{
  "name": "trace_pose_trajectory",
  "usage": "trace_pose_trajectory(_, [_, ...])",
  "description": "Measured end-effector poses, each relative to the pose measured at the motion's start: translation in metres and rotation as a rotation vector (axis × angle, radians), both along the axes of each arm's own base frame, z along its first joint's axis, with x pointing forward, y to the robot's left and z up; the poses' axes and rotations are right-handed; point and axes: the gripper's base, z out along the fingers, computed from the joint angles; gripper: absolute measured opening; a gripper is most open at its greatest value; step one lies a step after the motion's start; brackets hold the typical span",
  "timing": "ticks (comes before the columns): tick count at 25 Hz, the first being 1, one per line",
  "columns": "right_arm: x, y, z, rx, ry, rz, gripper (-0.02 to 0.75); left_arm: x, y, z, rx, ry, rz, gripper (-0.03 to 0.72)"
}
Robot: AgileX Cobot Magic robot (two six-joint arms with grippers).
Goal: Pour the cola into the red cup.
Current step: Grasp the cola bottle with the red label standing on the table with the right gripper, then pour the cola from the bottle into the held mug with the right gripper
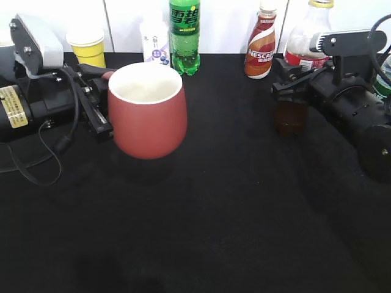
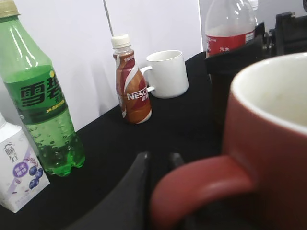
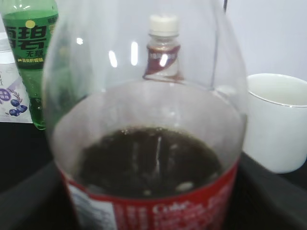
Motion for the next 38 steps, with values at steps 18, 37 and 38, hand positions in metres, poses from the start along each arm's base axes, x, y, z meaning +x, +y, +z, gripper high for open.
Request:
trace_pose_trajectory(18, [-0.047, 0.002, 0.106, -0.406, -0.272, 0.226, 0.484, 0.006, -0.064, 0.024, -0.042, -0.021, -0.049, 0.077])
trace_pose_trajectory(37, [-0.053, 0.006, 0.111, -1.333, -0.617, 0.226, 0.484, 0.011, -0.082, 0.025, -0.043, -0.040, -0.092, 0.077])
trace_pose_trajectory(38, [-0.053, 0.006, 0.111, -1.344, -0.622, 0.225, 0.483, 0.011, -0.082, 0.025, -0.042, -0.040, -0.094, 0.077])
